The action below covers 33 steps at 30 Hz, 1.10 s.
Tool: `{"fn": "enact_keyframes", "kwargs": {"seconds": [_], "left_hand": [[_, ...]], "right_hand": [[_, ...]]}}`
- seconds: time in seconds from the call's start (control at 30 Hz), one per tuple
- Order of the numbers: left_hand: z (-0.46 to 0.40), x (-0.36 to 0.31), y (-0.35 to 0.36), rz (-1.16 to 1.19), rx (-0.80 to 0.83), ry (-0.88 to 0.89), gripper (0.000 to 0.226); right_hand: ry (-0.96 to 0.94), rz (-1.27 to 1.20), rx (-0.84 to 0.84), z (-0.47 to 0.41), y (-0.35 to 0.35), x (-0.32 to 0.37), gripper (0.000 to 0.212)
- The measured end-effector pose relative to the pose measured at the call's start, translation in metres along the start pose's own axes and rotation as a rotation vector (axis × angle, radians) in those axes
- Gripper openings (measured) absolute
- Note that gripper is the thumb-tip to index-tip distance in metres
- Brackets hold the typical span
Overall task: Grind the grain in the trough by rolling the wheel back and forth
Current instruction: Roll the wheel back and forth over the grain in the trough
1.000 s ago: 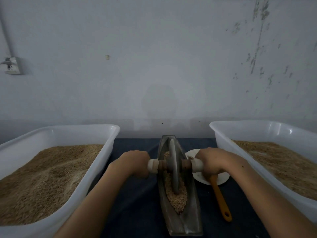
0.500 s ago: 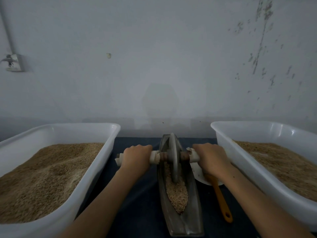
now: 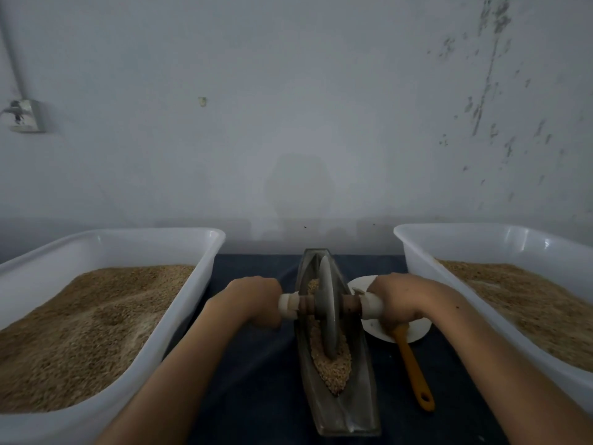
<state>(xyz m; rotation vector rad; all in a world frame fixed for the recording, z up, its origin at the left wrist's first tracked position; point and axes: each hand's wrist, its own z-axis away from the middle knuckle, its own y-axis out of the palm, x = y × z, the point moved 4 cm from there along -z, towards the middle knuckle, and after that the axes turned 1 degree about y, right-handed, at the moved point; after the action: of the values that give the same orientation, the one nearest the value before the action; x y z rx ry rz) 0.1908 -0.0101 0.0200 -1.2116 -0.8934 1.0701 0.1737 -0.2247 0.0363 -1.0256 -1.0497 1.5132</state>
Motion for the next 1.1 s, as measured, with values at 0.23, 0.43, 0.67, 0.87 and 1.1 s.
{"fn": "enact_keyframes", "kwargs": {"seconds": [0.23, 0.43, 0.67, 0.87, 1.1], "left_hand": [[-0.001, -0.002, -0.003, -0.077, -0.213, -0.024, 0.018], [0.001, 0.000, 0.000, -0.072, -0.496, -0.044, 0.011], [-0.001, -0.001, -0.001, -0.079, -0.324, -0.014, 0.018], [0.003, -0.003, -0.004, -0.036, -0.058, 0.002, 0.032], [0.003, -0.003, -0.003, -0.070, -0.126, -0.037, 0.029]], "right_hand": [[0.010, -0.028, -0.178, -0.011, 0.002, -0.002, 0.023], [0.008, 0.032, -0.583, -0.011, 0.000, 0.007, 0.021], [0.014, 0.037, -0.385, -0.010, 0.000, 0.004, 0.019], [-0.013, -0.040, -0.022, -0.003, 0.001, 0.000, 0.028], [-0.008, -0.035, -0.096, -0.009, 0.002, 0.000, 0.020]]}}
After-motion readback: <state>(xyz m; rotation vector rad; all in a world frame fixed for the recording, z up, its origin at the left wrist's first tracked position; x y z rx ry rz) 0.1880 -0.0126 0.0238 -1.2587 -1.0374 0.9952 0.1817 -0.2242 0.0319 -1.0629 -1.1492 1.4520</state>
